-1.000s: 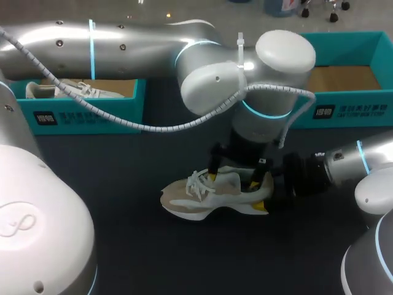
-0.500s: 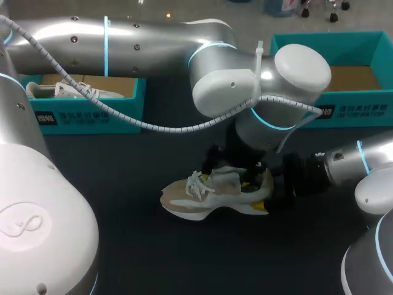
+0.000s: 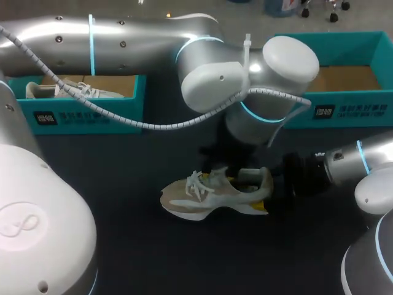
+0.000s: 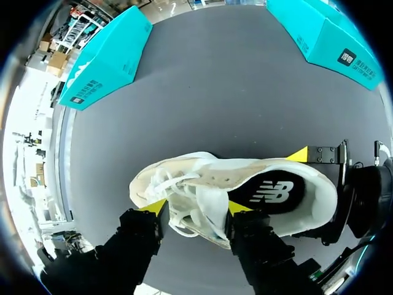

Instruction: Take the shoe out of the shoebox, open the shoe tongue, remove and reinsert the insole, then place the shoe into the shoebox

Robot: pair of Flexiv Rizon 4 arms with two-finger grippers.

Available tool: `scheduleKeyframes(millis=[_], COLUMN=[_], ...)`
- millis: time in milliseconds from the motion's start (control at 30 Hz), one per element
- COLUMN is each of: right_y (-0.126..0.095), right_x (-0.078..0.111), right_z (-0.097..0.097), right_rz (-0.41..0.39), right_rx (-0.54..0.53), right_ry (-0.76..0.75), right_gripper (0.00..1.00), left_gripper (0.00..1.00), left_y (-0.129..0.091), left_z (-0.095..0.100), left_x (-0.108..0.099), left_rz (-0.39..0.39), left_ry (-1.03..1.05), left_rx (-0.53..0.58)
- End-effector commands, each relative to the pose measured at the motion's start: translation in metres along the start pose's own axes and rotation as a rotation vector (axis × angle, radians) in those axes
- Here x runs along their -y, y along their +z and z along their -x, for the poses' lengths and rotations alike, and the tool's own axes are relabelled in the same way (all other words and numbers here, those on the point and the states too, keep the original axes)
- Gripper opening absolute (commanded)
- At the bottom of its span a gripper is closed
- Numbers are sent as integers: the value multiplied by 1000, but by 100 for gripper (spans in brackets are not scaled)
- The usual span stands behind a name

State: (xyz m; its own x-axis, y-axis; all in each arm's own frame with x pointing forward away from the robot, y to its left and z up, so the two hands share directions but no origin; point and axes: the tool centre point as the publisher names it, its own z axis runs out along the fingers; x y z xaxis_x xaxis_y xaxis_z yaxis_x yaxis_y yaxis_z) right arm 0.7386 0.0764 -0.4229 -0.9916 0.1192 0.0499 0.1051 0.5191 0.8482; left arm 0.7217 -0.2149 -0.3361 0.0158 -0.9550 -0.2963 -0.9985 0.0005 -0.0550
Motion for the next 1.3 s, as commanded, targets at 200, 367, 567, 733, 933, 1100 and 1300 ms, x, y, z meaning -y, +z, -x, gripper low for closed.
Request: scheduleKeyframes(millis=[200, 367, 567, 733, 933, 1100, 1300], right_y=[1, 1, 1, 1, 1, 1, 1], right_x=[0, 0, 0, 0, 0, 0, 0], right_z=[-1, -1, -1, -1, -1, -1, -1], right_rz=[-5, -5, -5, -5, -5, -5, -5], right_rx=[2, 2, 2, 2, 2, 2, 2], right_ry=[1, 1, 1, 1, 1, 1, 1], right_gripper=[0, 0, 0, 0, 0, 0, 0], left_gripper=[3, 0, 0, 0, 0, 0, 0], left_y=[2, -7, -20, -20, -8, 2, 13], left_z=[15, 24, 38, 51, 64, 68, 70], left_x=[0, 2, 6, 10, 21, 23, 19], left_rz=[38, 34, 45, 70, 136, 183, 220], left_ry=[-6, 11, 58, 85, 199, 314, 446], left_rx=[-124, -174, -289, -353, -395, -414, -369])
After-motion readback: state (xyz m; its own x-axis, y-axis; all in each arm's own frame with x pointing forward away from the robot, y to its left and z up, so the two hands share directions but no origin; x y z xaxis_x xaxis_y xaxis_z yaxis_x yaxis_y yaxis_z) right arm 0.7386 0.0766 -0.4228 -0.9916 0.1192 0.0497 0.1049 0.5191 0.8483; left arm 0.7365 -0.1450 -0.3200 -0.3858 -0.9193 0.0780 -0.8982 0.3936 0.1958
